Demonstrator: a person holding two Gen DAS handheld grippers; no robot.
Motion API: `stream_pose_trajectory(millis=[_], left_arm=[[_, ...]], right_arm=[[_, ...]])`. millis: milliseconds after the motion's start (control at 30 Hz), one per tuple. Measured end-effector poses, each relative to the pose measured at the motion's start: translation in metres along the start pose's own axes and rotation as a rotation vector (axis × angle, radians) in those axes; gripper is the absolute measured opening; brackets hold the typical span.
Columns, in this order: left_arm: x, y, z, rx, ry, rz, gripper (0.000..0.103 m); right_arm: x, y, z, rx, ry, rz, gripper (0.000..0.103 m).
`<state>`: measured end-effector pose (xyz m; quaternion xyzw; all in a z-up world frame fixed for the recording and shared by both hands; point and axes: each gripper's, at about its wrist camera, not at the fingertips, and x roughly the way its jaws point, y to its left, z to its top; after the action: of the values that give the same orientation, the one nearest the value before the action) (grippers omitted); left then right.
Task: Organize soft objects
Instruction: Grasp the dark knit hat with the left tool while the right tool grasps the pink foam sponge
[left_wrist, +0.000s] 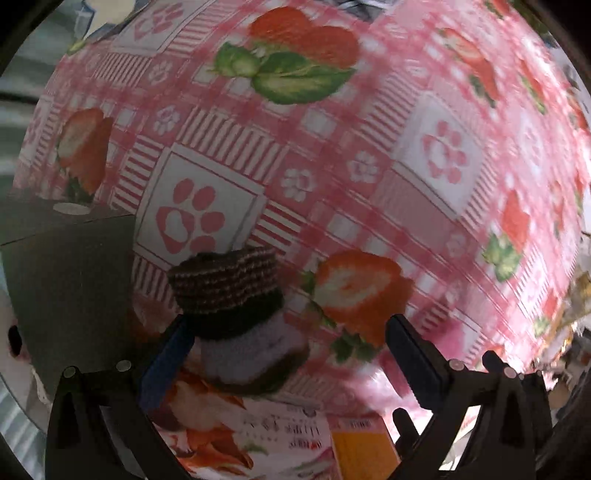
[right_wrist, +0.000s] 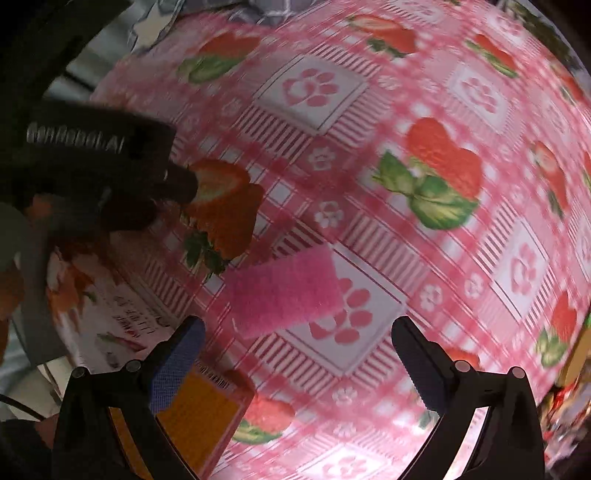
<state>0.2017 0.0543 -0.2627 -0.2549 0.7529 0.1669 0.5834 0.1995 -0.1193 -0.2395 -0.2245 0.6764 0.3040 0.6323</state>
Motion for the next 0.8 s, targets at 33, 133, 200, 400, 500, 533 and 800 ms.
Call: stream_pose_trajectory(millis=[33,133,200,400,500,533,800], left_arm=[[0.003,0.003,0.002,-0.008,0.003,0.011,0.103],[0.013,0.009,0.007,-0.023,0.024,0.023,0.103],[0.022,0.011,0.009,-0.03,0.052,0.013,0.103],[0.034,0.011,0.003,-0.008,0.064,0.031,0.103],[0.035,0.007,0.001,0.0,0.066,0.032,0.102],[0.035,0.006,0.001,0.001,0.065,0.034,0.1],[0.009,-0.028,0.008,0.111,0.017,0.062,0.058]], right_arm=[[0.003,0.001,0.001,-0.002,-0.001,0.0,0.102],[0.013,0.003,0.004,-0.009,-0.004,-0.005,0.102],[0.019,0.007,0.005,-0.024,-0.005,-0.013,0.102],[0.03,0.022,0.004,-0.072,-0.007,-0.064,0.102],[0.033,0.03,0.005,-0.069,-0.002,-0.106,0.098],[0.032,0.029,0.005,-0.058,-0.006,-0.113,0.093],[0.012,-0.023,0.005,0.147,-0.01,-0.024,0.073]])
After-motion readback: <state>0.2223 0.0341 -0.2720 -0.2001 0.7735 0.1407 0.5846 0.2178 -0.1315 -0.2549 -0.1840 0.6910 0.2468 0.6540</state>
